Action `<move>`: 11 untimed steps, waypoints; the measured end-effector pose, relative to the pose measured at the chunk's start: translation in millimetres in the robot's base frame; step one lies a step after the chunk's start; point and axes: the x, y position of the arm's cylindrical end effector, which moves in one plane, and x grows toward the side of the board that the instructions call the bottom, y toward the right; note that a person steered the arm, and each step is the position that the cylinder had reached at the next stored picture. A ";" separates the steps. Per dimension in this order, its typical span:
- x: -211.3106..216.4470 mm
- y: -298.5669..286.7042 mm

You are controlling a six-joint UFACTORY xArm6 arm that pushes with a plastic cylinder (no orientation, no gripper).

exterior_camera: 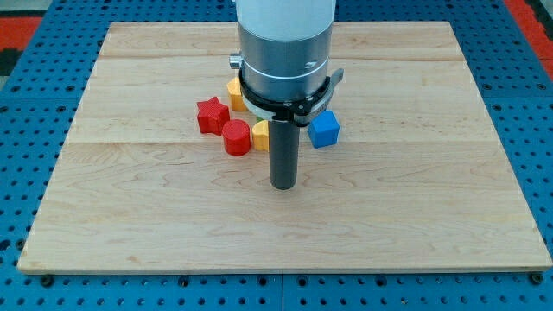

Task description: Point your arm at red star

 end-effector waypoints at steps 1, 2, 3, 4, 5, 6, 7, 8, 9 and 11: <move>1.1 0.0; -7.3 0.0; -9.6 7.9; -9.9 7.9; -9.9 9.8; 12.4 -11.1; 19.1 -60.5; -5.1 -109.2; -40.1 -139.9; -71.9 -6.6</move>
